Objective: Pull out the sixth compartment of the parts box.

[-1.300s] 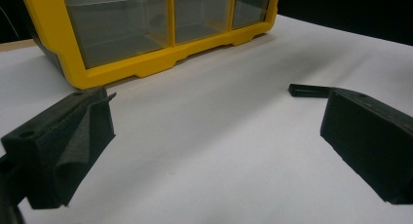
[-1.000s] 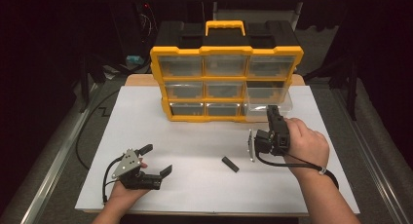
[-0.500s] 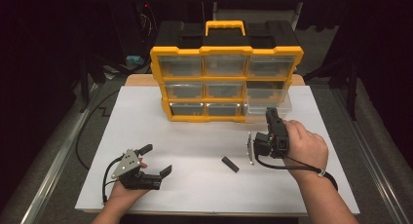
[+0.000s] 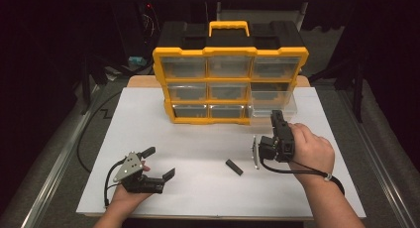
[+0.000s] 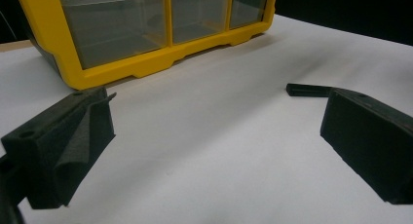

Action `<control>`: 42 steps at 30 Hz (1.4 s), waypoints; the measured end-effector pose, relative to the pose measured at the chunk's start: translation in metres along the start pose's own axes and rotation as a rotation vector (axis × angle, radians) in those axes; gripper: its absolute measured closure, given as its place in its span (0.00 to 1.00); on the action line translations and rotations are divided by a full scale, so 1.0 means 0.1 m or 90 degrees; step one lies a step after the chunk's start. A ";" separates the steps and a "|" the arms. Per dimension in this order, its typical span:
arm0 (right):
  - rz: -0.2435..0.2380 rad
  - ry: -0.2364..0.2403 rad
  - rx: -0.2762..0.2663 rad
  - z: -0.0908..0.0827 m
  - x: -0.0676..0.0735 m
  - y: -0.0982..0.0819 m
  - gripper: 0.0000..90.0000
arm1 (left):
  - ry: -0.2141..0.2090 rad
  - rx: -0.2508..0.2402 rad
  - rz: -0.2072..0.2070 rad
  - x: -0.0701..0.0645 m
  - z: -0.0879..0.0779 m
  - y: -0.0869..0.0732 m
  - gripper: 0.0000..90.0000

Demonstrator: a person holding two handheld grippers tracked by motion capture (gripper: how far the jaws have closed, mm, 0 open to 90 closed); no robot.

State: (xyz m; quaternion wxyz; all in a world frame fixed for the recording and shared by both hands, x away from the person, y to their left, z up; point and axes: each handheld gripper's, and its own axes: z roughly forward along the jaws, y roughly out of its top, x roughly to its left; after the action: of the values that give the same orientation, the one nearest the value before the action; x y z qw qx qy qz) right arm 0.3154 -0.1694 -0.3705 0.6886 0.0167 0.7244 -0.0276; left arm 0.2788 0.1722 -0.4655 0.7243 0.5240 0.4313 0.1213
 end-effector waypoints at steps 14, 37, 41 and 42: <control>-0.001 -0.001 0.002 -0.02 0.01 -0.03 0.87 | -0.002 0.002 0.003 0.00 0.00 0.00 0.00; 0.009 0.014 -0.001 -0.02 -0.03 -0.01 0.78 | 0.002 -0.006 -0.001 0.02 -0.01 0.02 0.00; 0.020 0.020 -0.008 -0.08 -0.05 -0.02 0.73 | 0.003 -0.005 -0.001 0.02 -0.01 0.03 0.00; 0.029 0.024 -0.007 -0.10 -0.04 -0.02 0.72 | 0.003 -0.006 -0.001 0.02 -0.02 0.03 0.00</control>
State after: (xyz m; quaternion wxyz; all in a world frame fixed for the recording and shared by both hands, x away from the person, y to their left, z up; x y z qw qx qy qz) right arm 0.3052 -0.1710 -0.3658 0.6754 0.0300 0.7368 -0.0072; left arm 0.2798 0.1759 -0.4644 0.7257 0.5203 0.4328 0.1242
